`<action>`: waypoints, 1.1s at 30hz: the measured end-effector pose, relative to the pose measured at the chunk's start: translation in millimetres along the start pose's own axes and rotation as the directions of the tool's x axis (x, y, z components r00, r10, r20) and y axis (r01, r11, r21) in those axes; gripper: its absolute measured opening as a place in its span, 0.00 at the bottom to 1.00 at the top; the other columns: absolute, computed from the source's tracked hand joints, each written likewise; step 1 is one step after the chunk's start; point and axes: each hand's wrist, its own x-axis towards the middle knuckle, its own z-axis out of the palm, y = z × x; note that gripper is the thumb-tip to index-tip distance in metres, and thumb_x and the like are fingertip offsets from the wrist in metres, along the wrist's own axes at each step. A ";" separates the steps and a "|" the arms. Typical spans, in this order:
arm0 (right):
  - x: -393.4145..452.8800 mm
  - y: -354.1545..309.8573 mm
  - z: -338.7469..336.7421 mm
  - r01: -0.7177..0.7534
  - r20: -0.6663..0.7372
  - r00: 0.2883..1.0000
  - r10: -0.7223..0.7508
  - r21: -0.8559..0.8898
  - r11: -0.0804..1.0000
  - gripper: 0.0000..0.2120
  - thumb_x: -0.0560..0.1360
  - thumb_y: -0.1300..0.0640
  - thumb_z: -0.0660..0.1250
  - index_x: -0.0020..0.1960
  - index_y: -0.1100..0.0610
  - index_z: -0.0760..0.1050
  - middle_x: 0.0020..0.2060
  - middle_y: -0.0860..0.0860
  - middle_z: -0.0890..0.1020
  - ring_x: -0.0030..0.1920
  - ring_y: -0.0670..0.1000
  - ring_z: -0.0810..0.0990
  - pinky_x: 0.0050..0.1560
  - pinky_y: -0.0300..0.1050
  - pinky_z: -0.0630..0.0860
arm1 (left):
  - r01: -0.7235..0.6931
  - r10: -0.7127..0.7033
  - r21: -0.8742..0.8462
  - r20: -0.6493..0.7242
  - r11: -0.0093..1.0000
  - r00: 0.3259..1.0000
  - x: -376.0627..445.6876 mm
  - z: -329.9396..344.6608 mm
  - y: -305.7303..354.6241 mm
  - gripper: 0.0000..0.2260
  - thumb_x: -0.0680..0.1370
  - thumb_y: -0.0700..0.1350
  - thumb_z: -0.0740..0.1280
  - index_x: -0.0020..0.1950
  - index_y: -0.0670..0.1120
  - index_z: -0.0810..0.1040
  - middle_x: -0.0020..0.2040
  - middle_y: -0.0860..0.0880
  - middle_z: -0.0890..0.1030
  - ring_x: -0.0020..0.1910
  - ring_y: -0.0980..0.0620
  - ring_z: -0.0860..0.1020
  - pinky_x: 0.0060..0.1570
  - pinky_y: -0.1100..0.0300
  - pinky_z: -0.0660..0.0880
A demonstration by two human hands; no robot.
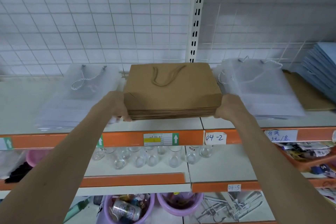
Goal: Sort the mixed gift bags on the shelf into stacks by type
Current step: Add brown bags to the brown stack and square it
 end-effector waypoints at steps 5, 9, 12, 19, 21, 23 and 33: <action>-8.5 -9.0 -1.6 0.092 -0.116 0.989 -0.094 -0.022 0.995 0.22 0.68 0.68 0.66 0.61 0.66 0.68 0.49 0.61 0.76 0.52 0.61 0.75 0.44 0.45 0.73 | -0.067 0.065 -0.048 -0.040 0.997 0.997 -12.1 -2.4 5.7 0.26 0.63 0.42 0.79 0.55 0.39 0.72 0.41 0.41 0.82 0.34 0.46 0.77 0.34 0.59 0.73; -25.2 -24.9 0.8 0.149 -0.200 0.964 -0.175 -0.140 0.979 0.24 0.71 0.66 0.63 0.66 0.65 0.63 0.62 0.63 0.69 0.63 0.63 0.68 0.59 0.49 0.67 | -0.115 0.105 -0.095 -0.109 0.989 0.988 -22.1 7.4 6.1 0.28 0.69 0.42 0.74 0.65 0.42 0.67 0.39 0.44 0.76 0.26 0.51 0.69 0.23 0.63 0.64; -31.1 -31.9 4.8 0.153 -0.257 0.949 -0.183 -0.133 0.979 0.25 0.72 0.66 0.63 0.67 0.65 0.62 0.65 0.62 0.66 0.66 0.61 0.64 0.63 0.50 0.66 | -0.192 0.164 -0.119 -0.213 0.974 0.963 -22.2 14.0 -3.5 0.30 0.70 0.40 0.73 0.68 0.42 0.65 0.52 0.39 0.77 0.36 0.43 0.77 0.31 0.57 0.73; -34.1 -52.2 18.8 0.222 -0.197 0.944 -0.264 -0.209 0.952 0.20 0.72 0.63 0.64 0.63 0.63 0.68 0.63 0.60 0.70 0.65 0.59 0.65 0.65 0.48 0.64 | -0.300 0.277 -0.068 -0.242 0.951 0.930 -5.1 24.6 -21.0 0.37 0.64 0.41 0.78 0.69 0.45 0.65 0.57 0.41 0.77 0.55 0.40 0.76 0.54 0.48 0.74; -35.8 -61.8 24.6 0.272 -0.204 0.927 -0.313 -0.209 0.940 0.21 0.73 0.61 0.65 0.65 0.61 0.67 0.63 0.57 0.70 0.65 0.57 0.66 0.65 0.44 0.62 | -0.301 0.291 -0.019 -0.212 0.953 0.933 1.1 27.5 -23.5 0.44 0.65 0.44 0.78 0.74 0.46 0.56 0.58 0.40 0.77 0.57 0.39 0.75 0.57 0.47 0.72; -36.9 -71.2 31.0 0.302 -0.212 0.916 -0.340 -0.191 0.934 0.23 0.73 0.61 0.65 0.67 0.60 0.66 0.64 0.55 0.70 0.65 0.56 0.65 0.64 0.43 0.62 | -0.309 0.307 0.022 -0.200 0.951 0.930 6.6 30.9 -25.9 0.46 0.67 0.45 0.76 0.76 0.47 0.50 0.58 0.39 0.76 0.58 0.38 0.74 0.57 0.47 0.72; -46.4 -101.1 52.9 0.196 -0.241 0.946 -0.218 -0.109 0.974 0.27 0.73 0.64 0.64 0.70 0.62 0.63 0.66 0.57 0.67 0.67 0.56 0.64 0.67 0.44 0.61 | -0.402 0.440 0.223 -0.163 0.888 0.883 19.0 30.6 -34.2 0.43 0.73 0.48 0.70 0.76 0.42 0.43 0.61 0.39 0.75 0.59 0.39 0.74 0.53 0.53 0.69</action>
